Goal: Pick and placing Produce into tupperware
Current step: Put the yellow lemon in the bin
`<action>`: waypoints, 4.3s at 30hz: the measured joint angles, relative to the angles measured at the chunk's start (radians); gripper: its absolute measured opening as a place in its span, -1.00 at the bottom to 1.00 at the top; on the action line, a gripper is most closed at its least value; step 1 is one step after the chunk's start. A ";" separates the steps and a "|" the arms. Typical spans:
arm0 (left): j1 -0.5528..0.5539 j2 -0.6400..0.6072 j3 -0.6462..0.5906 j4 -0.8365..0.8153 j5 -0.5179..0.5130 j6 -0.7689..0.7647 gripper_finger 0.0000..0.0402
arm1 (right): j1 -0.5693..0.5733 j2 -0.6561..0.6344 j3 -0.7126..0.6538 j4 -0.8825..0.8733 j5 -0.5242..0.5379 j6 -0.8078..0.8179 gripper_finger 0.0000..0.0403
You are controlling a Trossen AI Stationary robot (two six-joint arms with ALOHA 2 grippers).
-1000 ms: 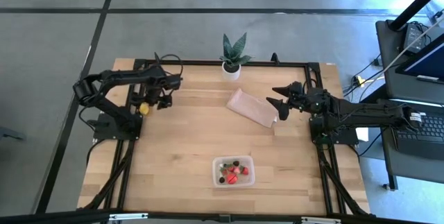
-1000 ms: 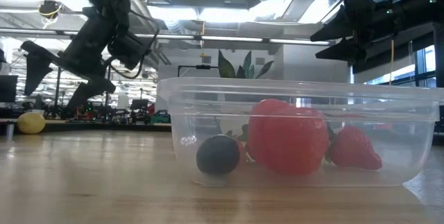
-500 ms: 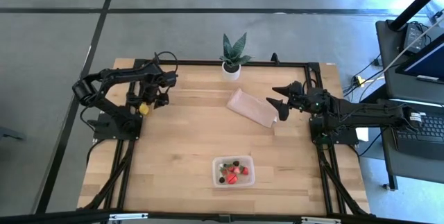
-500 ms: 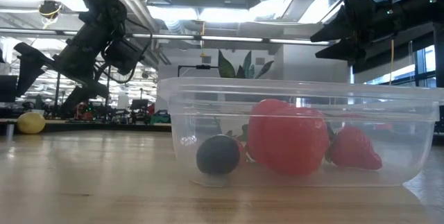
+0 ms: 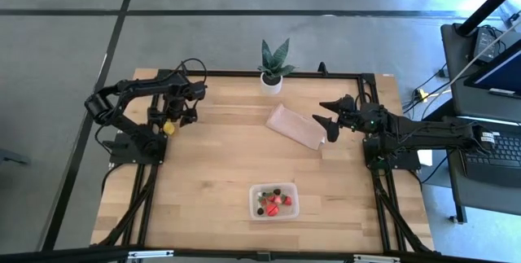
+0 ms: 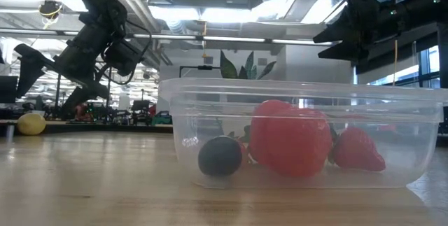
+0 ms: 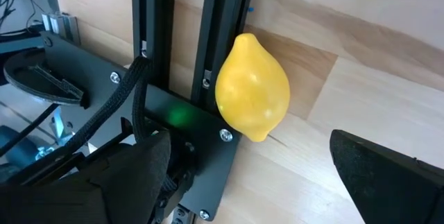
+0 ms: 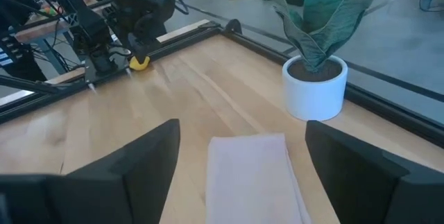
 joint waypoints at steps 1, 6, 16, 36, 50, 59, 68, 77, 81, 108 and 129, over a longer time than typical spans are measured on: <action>0.000 0.000 0.000 0.000 0.000 0.000 0.92 | 0.000 0.000 0.000 0.000 0.000 0.000 0.55; 0.008 0.000 0.000 0.000 0.000 -0.001 0.90 | 0.000 0.000 0.000 0.000 0.000 0.001 0.55; 0.026 0.009 -0.032 0.160 0.000 0.012 0.80 | 0.000 0.000 0.000 0.000 0.000 0.003 0.55; 0.064 0.034 -0.039 0.098 -0.003 0.038 0.64 | 0.000 0.000 0.000 -0.007 0.000 0.001 0.55; 0.064 0.157 -0.042 0.113 -0.004 0.087 0.62 | 0.000 0.000 0.000 -0.011 0.000 0.002 0.55; 0.064 0.189 -0.042 0.114 -0.004 0.093 0.45 | 0.000 0.000 0.000 -0.011 -0.001 0.003 0.55; 0.064 0.189 -0.042 0.130 -0.016 0.093 0.23 | 0.000 0.000 0.000 -0.011 0.000 0.003 0.55; 0.064 0.189 -0.042 0.132 -0.027 0.094 0.08 | 0.000 0.000 0.000 -0.011 -0.001 0.003 0.55; 0.064 0.189 -0.042 0.131 -0.027 0.094 0.02 | 0.000 0.000 0.000 -0.011 -0.001 0.003 0.55; -0.077 0.188 0.141 0.109 0.288 0.462 -0.03 | 0.000 0.000 0.000 -0.011 -0.001 0.002 0.55; -0.457 0.188 0.556 0.884 0.829 0.482 -0.02 | 0.006 0.000 0.000 -0.006 -0.056 0.086 0.55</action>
